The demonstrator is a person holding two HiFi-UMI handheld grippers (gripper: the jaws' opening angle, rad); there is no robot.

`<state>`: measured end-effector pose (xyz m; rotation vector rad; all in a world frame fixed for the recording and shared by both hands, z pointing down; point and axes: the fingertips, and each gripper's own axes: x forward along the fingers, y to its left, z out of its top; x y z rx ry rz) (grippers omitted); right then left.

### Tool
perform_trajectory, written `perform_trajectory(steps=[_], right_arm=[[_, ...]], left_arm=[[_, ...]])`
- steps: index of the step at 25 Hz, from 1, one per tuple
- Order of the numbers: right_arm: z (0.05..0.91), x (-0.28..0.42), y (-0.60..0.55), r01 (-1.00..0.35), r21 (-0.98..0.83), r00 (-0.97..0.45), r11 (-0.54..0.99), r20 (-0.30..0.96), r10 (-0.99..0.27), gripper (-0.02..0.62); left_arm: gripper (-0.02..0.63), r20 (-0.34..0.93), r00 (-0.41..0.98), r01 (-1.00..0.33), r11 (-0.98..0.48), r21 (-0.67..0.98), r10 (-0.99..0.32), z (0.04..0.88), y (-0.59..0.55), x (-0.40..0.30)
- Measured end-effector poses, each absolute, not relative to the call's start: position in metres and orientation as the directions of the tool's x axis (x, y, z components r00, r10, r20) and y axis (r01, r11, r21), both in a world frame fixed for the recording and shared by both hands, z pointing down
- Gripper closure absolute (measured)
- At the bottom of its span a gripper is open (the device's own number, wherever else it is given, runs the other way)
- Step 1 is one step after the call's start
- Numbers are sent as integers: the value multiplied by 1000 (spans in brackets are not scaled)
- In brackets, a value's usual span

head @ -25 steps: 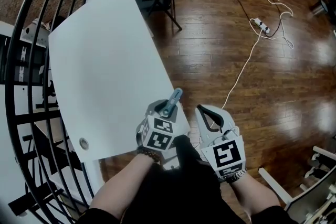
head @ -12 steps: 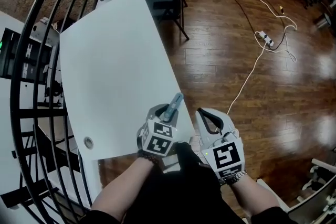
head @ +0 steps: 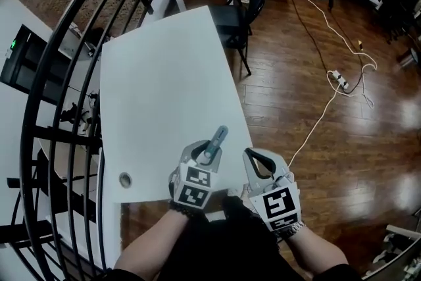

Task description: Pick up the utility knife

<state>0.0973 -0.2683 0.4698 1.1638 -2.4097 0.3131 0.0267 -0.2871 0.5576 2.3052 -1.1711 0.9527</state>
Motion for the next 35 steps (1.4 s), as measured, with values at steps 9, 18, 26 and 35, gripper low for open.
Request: perform_trajectory(steps=[9, 18, 26, 35], right_arm=[[443, 23, -259, -752, 20, -580, 659, 454, -676, 603], [411, -43, -253, -732, 70, -602, 678, 400, -691, 603], [388, -78, -240, -729, 92, -610, 679, 363, -704, 603], [372, -100, -246, -732, 109, -613, 672, 325, -720, 603]], left_arm=[[459, 631, 407, -849, -528, -4, -660, 500, -282, -52], [459, 530, 391, -879, -476, -29, -753, 451, -275, -129], [459, 462, 398, -884, -465, -37, -793, 417, -261, -165], [459, 422, 402, -886, -462, -46, -813, 400, -265, -188]])
